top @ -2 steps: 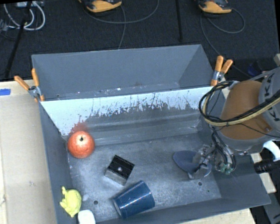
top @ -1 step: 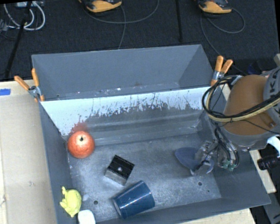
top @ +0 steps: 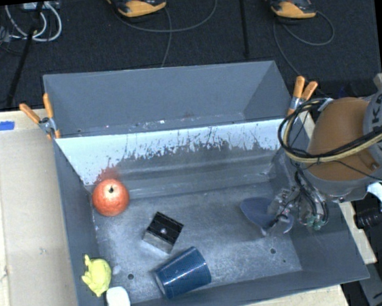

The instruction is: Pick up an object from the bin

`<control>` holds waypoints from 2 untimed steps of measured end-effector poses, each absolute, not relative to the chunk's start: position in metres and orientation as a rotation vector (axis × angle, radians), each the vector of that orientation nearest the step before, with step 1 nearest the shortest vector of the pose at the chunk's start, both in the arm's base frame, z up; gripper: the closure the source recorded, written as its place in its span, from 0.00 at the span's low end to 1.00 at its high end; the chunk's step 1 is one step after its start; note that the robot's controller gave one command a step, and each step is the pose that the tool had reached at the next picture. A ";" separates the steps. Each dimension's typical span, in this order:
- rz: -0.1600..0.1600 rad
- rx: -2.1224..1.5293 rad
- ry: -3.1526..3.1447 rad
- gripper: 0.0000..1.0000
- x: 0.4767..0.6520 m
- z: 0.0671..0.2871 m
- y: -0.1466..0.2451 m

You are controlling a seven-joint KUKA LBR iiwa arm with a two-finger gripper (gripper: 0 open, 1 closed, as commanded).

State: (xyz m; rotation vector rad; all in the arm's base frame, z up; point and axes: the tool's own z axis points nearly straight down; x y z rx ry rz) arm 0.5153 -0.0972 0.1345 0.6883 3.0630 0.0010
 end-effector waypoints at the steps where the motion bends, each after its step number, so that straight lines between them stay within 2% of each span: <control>1: 0.001 0.687 3.063 1.00 0.515 0.141 -0.097; 2: 0.001 0.686 3.066 1.00 0.515 0.149 -0.097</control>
Offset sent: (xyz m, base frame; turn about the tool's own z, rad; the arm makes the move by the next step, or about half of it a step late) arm -0.0001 -0.0001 0.0358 0.0000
